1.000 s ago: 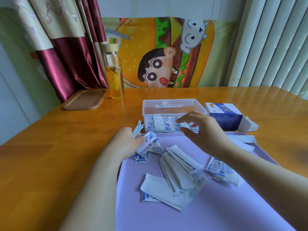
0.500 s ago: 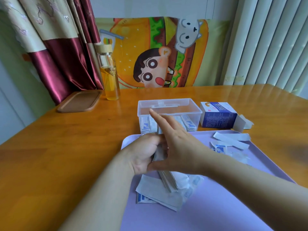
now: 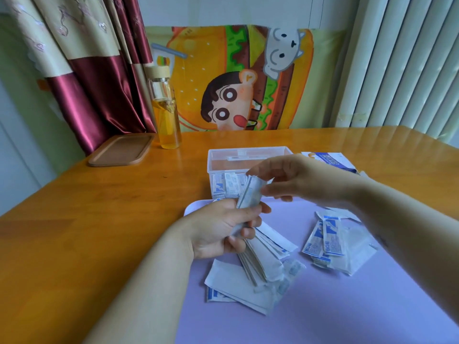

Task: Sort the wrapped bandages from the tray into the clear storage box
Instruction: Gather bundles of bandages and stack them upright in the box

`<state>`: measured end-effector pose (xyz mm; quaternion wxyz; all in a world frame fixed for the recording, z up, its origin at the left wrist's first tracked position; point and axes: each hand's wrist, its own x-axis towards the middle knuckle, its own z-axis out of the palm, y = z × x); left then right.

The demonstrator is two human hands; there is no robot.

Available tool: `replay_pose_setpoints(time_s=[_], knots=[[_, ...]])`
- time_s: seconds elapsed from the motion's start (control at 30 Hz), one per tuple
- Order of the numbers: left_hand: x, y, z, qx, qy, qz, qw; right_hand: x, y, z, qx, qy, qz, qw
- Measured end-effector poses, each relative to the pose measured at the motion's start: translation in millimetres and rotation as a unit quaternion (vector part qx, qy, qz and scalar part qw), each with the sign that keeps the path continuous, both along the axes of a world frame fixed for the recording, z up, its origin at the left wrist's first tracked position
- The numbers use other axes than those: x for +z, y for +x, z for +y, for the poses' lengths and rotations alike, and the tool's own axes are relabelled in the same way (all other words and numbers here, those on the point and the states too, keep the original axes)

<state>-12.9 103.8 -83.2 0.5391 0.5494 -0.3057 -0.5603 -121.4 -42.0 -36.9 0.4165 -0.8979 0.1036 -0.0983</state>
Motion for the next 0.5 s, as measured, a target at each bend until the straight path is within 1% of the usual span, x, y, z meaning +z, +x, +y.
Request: replay_pose_setpoints(time_s=[0.1, 0.17, 0.23, 0.27, 0.3, 0.37, 0.43, 0.5], knots=[[1, -4, -1, -0.030, 0.004, -0.004, 1.000, 2, 2, 3, 0.033, 0.085, 0.003, 0.996], [1, -5, -1, -0.034, -0.010, -0.001, 0.999, 5, 4, 5, 0.039, 0.123, 0.001, 0.992], [6, -6, -2, -0.007, -0.025, -0.006, 1.000, 10, 7, 4, 0.040, 0.113, -0.002, 0.993], [11, -7, -3, 0.024, -0.032, -0.020, 0.999, 15, 8, 4, 0.035, 0.087, -0.008, 0.996], [16, -6, -5, 0.062, -0.039, -0.045, 0.996, 20, 10, 3, 0.024, 0.050, -0.016, 0.998], [28, -2, -12, 0.132, -0.060, -0.126, 0.981, 34, 16, -1, -0.008, -0.010, -0.046, 0.999], [42, 4, -23, 0.165, -0.081, -0.203, 0.962, 47, 24, -8, -0.026, -0.008, -0.089, 0.996], [58, 10, -37, 0.175, -0.087, -0.265, 0.944, 58, 34, -18, -0.044, 0.030, -0.120, 0.991]])
